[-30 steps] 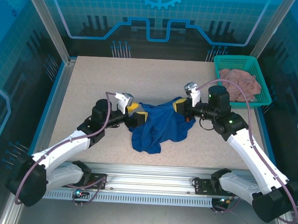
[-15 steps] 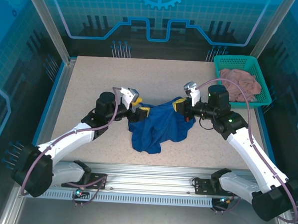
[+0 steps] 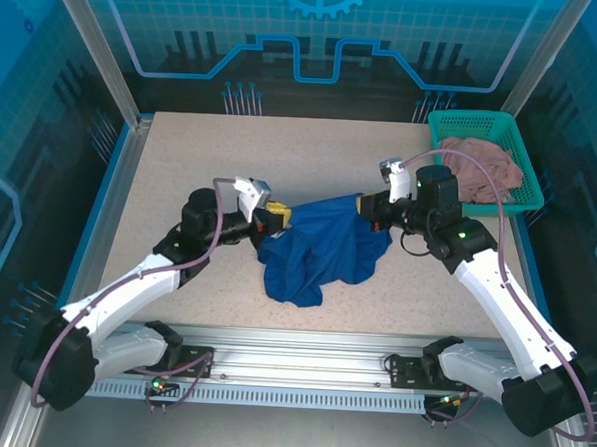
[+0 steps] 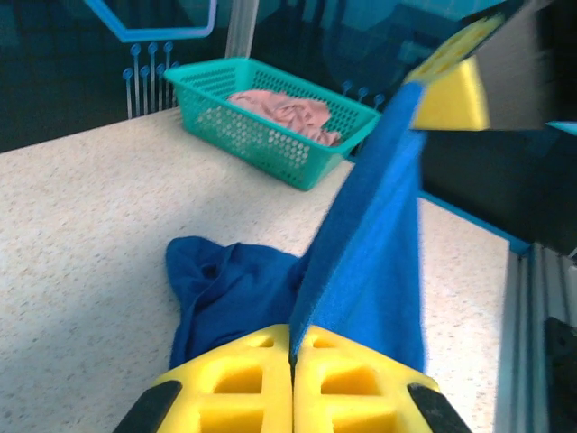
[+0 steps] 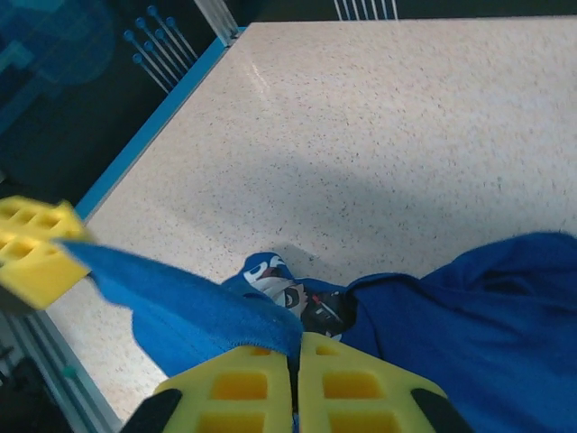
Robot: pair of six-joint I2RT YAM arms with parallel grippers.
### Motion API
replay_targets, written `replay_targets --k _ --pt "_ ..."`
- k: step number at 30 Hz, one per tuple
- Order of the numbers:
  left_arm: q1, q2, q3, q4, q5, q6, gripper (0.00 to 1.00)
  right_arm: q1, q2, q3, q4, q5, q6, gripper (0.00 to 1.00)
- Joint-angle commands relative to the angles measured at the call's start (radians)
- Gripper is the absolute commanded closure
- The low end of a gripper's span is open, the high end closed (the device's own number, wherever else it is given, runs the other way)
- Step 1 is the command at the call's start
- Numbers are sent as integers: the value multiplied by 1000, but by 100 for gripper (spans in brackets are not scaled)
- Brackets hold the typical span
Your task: Fold the inside-out t-shirt
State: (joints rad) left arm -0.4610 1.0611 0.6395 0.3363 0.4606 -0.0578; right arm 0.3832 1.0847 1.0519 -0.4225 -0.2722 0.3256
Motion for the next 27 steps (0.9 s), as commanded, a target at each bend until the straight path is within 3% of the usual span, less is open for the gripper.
replay_targets --k 1,7,14,22,27 --pt "1 -44 -10 19 98 -59 96 -1 14 1 -6 42 109 89" --pt "-1 -43 15 -13 129 -56 97 16 43 -11 -25 11 47 78" --pt "-1 -34 33 -47 80 -45 100 -12 26 -9 -17 -161 -78 65" --pt "-1 -36 33 -39 74 -58 100 -18 97 -18 18 -132 -63 57" --pt "-1 -38 22 -18 66 -82 100 -11 218 -5 38 -49 -9 51"
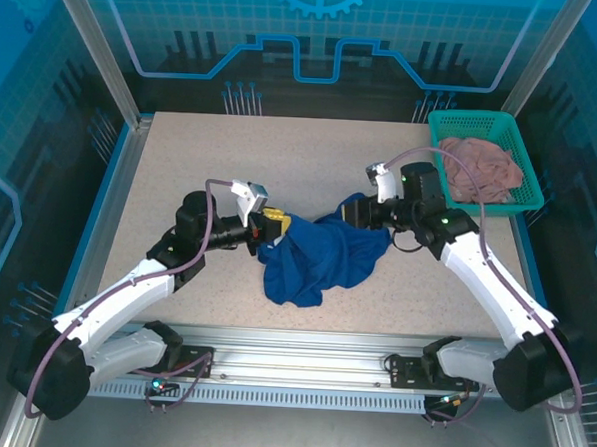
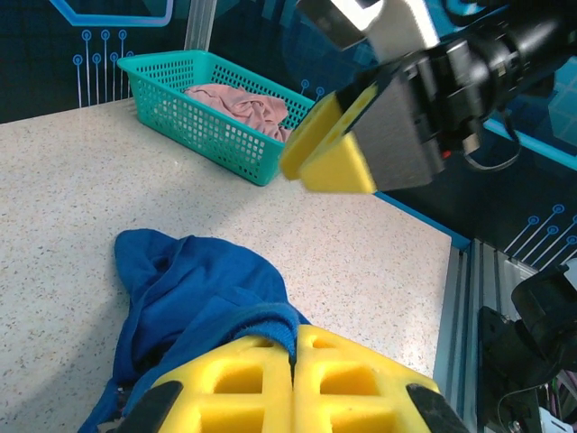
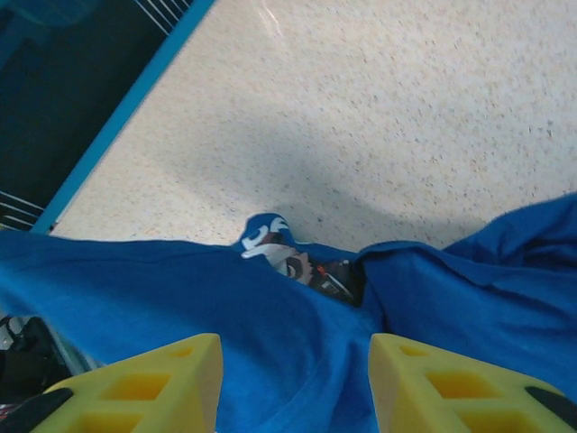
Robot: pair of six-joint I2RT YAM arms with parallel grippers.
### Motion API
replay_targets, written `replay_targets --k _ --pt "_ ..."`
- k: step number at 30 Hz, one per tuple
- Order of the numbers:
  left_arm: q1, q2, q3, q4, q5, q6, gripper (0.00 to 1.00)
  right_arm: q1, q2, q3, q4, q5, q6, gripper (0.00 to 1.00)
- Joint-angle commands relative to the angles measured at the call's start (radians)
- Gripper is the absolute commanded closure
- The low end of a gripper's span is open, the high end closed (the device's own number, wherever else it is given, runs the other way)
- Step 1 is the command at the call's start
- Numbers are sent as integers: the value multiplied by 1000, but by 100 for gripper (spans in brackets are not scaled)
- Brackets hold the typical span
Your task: Fold the inside-out t-shirt
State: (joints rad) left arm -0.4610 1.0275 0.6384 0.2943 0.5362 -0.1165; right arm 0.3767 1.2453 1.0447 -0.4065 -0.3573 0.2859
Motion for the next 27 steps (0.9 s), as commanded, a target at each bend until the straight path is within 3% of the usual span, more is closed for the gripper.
replay_targets --k 1,7,12,15,21,24,27 --pt "-1 -6 19 26 -10 -25 100 -5 92 8 38 28 41 47" --pt "-1 -9 20 10 -23 -22 100 5 311 76 65 -169 85 33" --pt "1 -13 30 -3 -106 -38 100 6 331 17 90 -198 99 32" --pt "1 -14 46 -30 -187 -63 100 -6 278 -3 64 -118 81 32" --pt "4 -25 110 -140 -345 -128 100 -20 132 -26 -48 294 28 29" --pt "12 -43 110 -156 -384 -138 100 -58 139 -34 -75 427 45 27" --pt "18 -47 107 -158 -391 -146 100 -87 219 -12 -90 470 79 27"
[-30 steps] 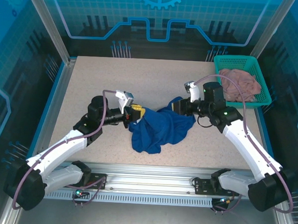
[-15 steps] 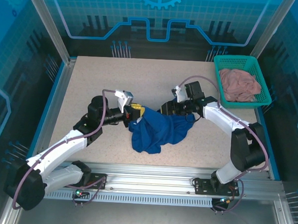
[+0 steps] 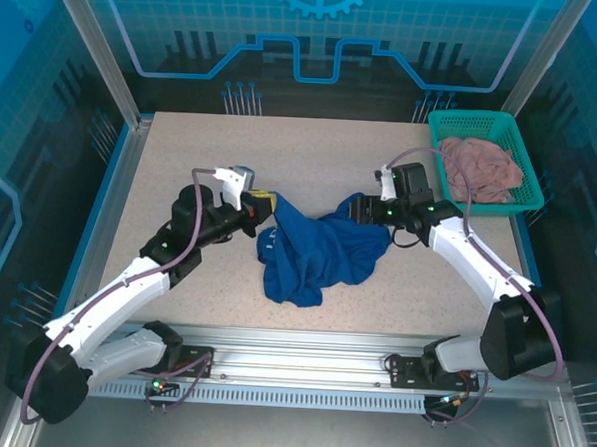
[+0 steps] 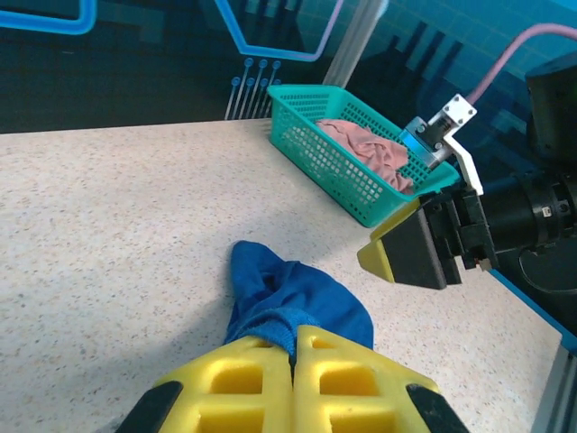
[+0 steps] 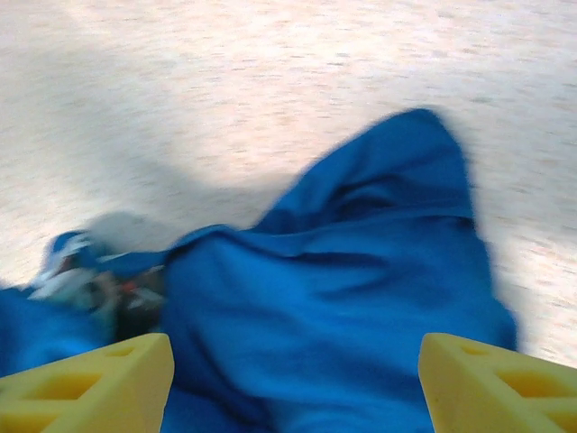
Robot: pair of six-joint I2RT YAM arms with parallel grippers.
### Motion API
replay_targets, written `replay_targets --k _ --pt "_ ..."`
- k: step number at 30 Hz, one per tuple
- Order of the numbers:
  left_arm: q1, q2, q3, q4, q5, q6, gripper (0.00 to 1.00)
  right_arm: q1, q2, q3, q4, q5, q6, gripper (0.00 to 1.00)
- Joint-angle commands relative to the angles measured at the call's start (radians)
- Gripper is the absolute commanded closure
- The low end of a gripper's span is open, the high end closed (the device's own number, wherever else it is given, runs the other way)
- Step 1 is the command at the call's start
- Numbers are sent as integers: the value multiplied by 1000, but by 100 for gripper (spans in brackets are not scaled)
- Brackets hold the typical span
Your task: Fold the inside-out t-shirt
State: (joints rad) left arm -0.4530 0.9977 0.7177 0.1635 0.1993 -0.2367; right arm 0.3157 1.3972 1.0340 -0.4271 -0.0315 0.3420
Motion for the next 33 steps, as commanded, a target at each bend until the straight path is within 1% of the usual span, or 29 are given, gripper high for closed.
replay_targets --k 1,6,9,10,11,14,16,17,21,25,29,33 --pt "11 -17 30 -31 -55 -29 100 -29 102 13 -78 154 31 27" --pt "14 -23 38 -49 -79 -42 100 -28 266 68 -85 123 47 27" --pt "20 -27 48 -64 -106 -64 100 -29 344 87 -72 96 46 33" --pt "25 -26 53 -68 -112 -75 100 -31 363 89 -60 93 48 38" --pt "31 -27 58 -71 -118 -88 100 -35 376 93 -54 85 45 46" --pt "57 -28 84 -88 -120 -138 100 -58 357 89 -26 90 47 81" --pt "77 -32 107 -93 -120 -162 100 -78 298 79 -1 104 49 95" --pt "89 -31 123 -96 -121 -177 100 -90 258 74 12 109 51 100" --pt "144 -22 201 -102 -121 -240 100 -123 91 83 51 129 60 100" --pt "212 -13 306 -112 -128 -304 100 -144 -49 131 60 141 71 100" --pt "292 -10 404 -124 -111 -360 100 -151 -132 210 34 142 77 100" --pt "359 -20 437 -89 -74 -378 100 -142 -183 205 28 133 93 98"
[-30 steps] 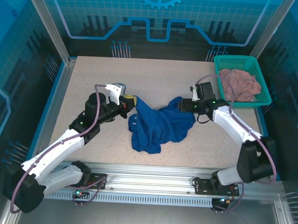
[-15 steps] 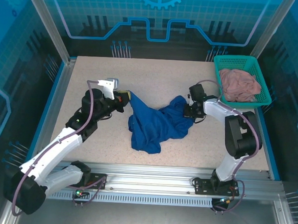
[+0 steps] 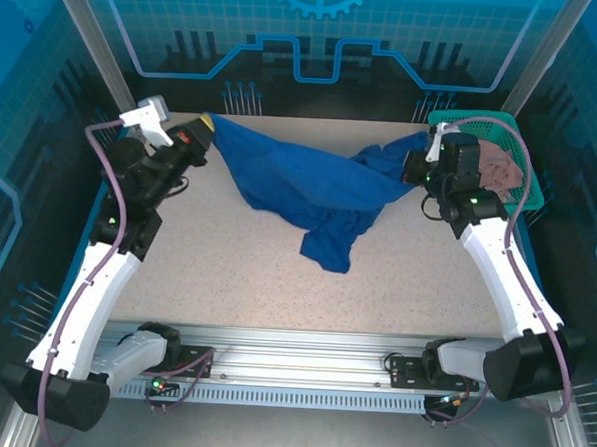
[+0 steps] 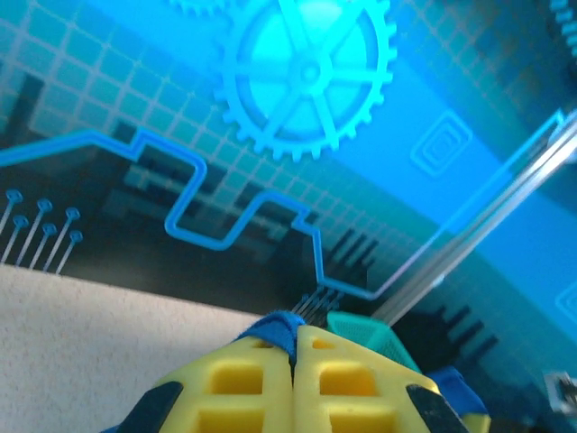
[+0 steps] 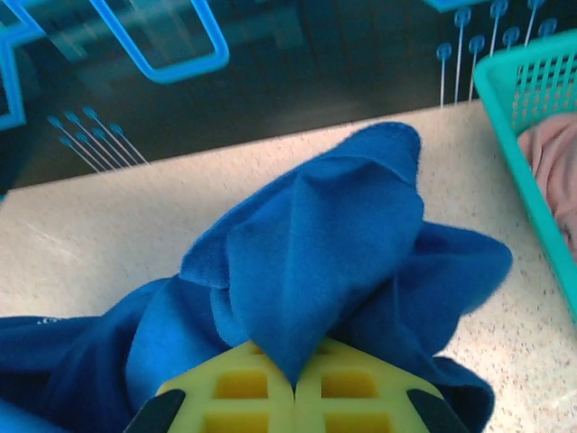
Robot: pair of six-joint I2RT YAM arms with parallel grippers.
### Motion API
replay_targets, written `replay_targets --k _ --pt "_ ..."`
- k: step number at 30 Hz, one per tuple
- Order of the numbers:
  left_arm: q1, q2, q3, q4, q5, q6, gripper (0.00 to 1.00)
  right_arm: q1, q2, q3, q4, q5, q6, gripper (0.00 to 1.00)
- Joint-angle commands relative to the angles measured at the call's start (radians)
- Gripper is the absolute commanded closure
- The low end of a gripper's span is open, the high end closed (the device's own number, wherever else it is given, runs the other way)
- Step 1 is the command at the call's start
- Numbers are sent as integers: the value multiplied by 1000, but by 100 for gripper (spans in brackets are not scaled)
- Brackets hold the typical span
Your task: Fold the inside-out t-shirt
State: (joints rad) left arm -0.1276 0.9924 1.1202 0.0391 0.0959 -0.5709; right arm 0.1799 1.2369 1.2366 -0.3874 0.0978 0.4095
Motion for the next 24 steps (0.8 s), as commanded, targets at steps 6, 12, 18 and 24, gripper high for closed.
replay_targets --k 6,12,18,24 --pt "68 -16 -40 94 146 -33 100 59 -102 -283 42 35 164 91" --pt "69 -17 -219 157 333 -22 100 176 -203 -662 110 128 317 64" --pt "69 -58 -372 169 417 -9 100 305 -36 -491 125 165 54 38" --pt "69 -84 -418 154 411 -1 100 322 298 -217 71 72 -138 31"
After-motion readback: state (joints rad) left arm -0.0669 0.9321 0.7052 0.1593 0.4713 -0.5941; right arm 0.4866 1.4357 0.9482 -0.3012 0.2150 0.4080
